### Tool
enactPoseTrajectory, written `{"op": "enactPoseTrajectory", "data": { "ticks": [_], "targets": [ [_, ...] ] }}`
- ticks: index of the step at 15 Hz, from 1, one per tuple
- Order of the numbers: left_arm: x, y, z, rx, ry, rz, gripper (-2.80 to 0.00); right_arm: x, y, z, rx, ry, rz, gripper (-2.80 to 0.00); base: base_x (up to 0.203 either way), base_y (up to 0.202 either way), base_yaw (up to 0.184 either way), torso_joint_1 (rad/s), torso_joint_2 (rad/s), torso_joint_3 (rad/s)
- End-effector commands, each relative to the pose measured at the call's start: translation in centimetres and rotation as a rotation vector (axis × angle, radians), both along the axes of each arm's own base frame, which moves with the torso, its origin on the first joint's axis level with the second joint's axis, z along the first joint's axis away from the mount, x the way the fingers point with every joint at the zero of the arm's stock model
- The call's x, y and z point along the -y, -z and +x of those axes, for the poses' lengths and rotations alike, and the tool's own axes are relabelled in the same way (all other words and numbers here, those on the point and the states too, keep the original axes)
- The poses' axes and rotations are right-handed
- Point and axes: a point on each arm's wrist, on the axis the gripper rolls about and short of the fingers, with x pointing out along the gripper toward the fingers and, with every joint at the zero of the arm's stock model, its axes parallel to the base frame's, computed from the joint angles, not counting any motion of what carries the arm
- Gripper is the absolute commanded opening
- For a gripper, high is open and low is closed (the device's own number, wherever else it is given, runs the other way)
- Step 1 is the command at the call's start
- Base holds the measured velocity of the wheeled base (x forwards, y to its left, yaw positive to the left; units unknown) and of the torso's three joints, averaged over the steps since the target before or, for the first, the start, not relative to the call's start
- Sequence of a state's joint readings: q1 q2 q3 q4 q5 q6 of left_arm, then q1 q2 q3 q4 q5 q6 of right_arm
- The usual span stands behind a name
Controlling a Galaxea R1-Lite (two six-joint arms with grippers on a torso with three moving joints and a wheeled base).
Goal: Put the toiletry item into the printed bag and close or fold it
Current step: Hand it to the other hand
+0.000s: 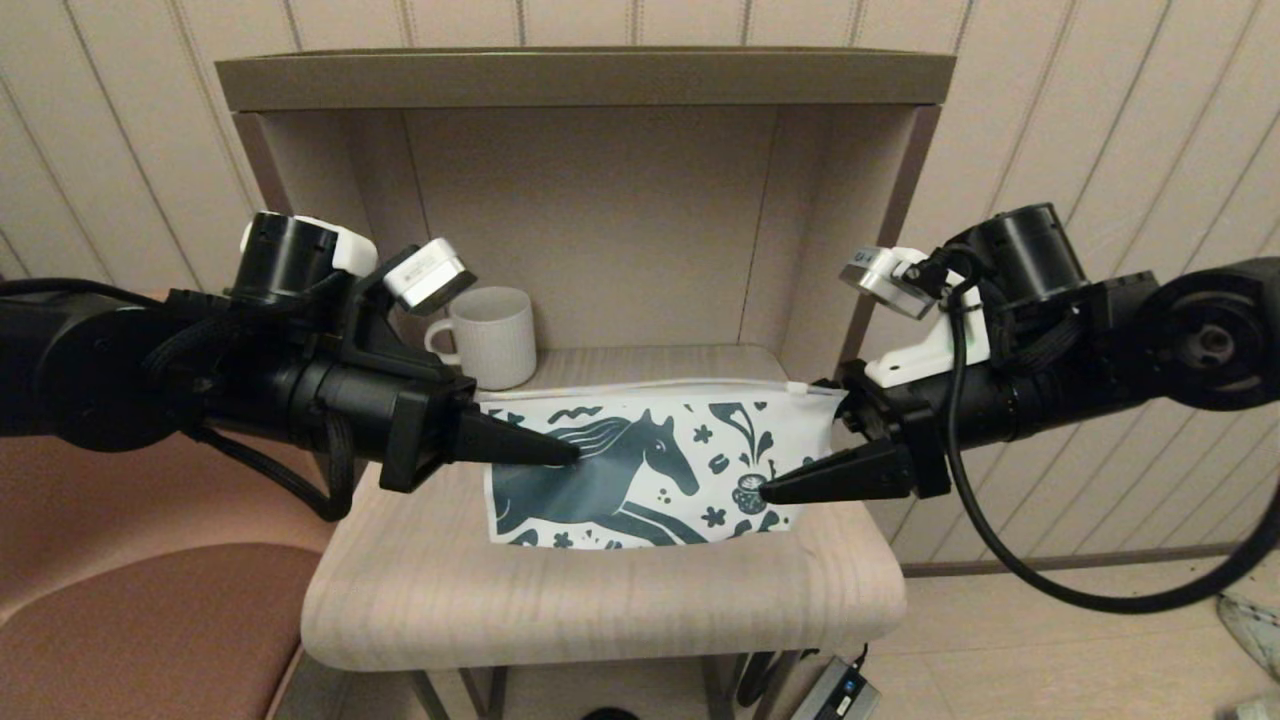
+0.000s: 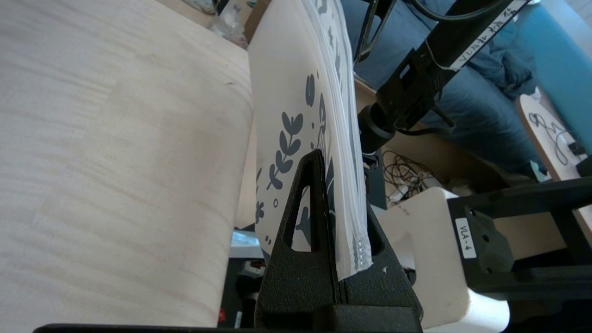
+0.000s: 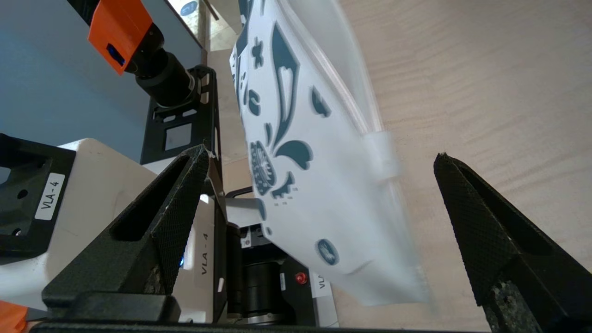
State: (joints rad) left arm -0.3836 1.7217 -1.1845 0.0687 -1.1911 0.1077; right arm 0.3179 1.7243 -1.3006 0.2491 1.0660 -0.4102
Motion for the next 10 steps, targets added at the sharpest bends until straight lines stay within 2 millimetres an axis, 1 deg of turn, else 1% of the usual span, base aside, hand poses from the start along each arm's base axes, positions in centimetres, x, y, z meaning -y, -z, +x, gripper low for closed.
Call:
{"op": "enactPoseTrajectory", "data": {
  "ticks": [1,2,3,10],
  "targets": [
    [0.03,0.09,-0.05,0.016,0.013,-0.004,-2.80,-0.02,0.22,0.01,-0.007,-0.006,0.001,-2.42,0.000,0.000,0.000,0.000,0.00,0.000],
    [0.00,0.14,-0.13,0.020,0.015,-0.003,-2.80,0.08,0.50,-0.10,-0.018,-0.002,-0.003,-2.80,0.000,0.000,0.000,0.000,0.00,0.000],
    [-0.02,0.08,-0.18,0.022,0.015,-0.004,-2.80,0.02,0.27,-0.01,-0.008,-0.005,0.000,-2.80,0.000,0.000,0.000,0.000,0.00,0.000],
    [0.06,0.28,-0.11,0.024,0.017,-0.002,-2.80,0.04,0.30,-0.16,-0.005,-0.008,-0.001,-2.80,0.000,0.000,0.000,0.000,0.00,0.000]
  ]
}}
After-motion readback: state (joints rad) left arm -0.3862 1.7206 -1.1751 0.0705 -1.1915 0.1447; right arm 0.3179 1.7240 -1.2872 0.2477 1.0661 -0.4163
